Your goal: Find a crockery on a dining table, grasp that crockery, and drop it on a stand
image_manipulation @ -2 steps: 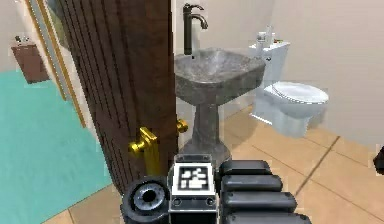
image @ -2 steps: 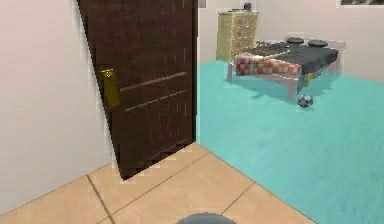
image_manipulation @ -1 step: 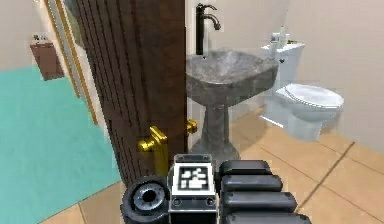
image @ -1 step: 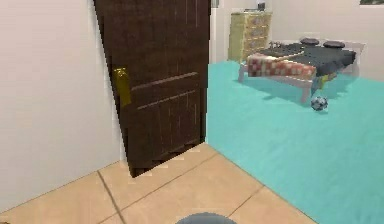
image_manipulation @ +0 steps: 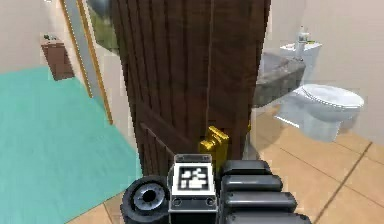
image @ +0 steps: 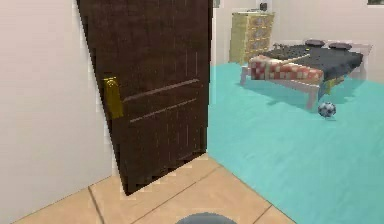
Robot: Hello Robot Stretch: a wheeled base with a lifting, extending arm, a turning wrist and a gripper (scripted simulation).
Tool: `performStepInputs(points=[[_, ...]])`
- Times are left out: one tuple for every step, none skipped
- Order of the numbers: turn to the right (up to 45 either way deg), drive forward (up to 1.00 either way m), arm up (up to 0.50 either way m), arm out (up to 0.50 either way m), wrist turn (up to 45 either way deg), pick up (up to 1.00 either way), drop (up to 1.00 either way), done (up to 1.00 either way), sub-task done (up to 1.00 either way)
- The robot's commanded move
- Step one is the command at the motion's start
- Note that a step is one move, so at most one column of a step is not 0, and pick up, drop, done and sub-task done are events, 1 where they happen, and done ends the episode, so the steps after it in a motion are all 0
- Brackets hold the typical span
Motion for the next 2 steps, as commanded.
performStepInputs(points=[[45.0, 0.00, 0.00, 0.00, 0.0, 0.00, 0.00, 0.00, 0.00], [3.0, 0.00, 0.00, 0.00, 0.0, 0.00, 0.00, 0.00, 0.00]])
